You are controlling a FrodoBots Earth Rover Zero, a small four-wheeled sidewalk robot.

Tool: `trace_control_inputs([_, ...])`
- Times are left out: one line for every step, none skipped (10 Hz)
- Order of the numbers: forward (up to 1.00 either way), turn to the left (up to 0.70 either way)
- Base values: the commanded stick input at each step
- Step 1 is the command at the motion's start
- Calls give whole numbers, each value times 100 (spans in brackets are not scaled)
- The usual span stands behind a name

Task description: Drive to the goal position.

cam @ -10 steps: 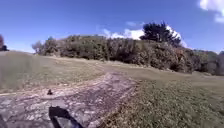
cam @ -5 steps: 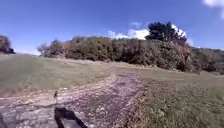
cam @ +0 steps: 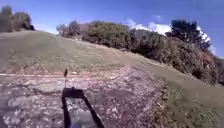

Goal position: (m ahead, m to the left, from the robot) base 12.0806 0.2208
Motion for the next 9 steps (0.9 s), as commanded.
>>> trace_control_inputs([70, 0])
trace_control_inputs([70, 0])
trace_control_inputs([70, 0])
trace_control_inputs([70, 0])
trace_control_inputs([70, 0])
trace_control_inputs([70, 0])
trace_control_inputs([70, 0])
trace_control_inputs([70, 0])
trace_control_inputs([70, 0])
